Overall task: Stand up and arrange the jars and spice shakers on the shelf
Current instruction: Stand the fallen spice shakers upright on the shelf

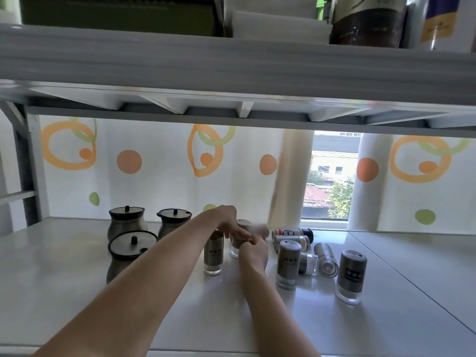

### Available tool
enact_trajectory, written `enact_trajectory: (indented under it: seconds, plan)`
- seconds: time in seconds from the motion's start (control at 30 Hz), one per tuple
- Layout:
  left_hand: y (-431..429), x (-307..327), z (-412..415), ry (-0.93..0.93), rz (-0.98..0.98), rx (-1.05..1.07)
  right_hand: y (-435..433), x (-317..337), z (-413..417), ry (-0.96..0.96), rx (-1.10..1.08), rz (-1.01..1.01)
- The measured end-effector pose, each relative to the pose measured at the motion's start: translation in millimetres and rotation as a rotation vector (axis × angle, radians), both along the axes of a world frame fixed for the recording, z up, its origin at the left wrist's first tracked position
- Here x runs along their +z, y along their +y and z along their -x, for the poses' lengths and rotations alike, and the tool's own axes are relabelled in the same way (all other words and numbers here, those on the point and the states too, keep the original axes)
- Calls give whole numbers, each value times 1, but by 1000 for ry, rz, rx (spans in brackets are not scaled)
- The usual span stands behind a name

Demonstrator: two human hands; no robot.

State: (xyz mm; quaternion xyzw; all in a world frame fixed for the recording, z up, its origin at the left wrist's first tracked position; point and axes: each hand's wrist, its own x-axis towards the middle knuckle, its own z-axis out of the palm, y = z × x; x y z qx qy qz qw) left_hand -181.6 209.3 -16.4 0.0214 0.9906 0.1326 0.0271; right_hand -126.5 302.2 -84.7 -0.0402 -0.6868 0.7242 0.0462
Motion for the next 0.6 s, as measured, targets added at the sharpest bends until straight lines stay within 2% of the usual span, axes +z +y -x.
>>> enact_trajectory:
  seconds: [0.23, 0.37, 0.5, 0.6]
  plan:
    - [-3, -3, -2, 99, 59, 63, -5, 1, -6, 78, 22, 16]
    - [-8, 16, -16, 191, -7, 63, -8, 7, -18, 131, 43, -14]
    - [5, 42, -36, 331, -158, 87, 0, 33, -28, 199, 78, -53]
    - [18, 51, -41, 374, -418, 65, 15, 70, -26, 324, 101, -152]
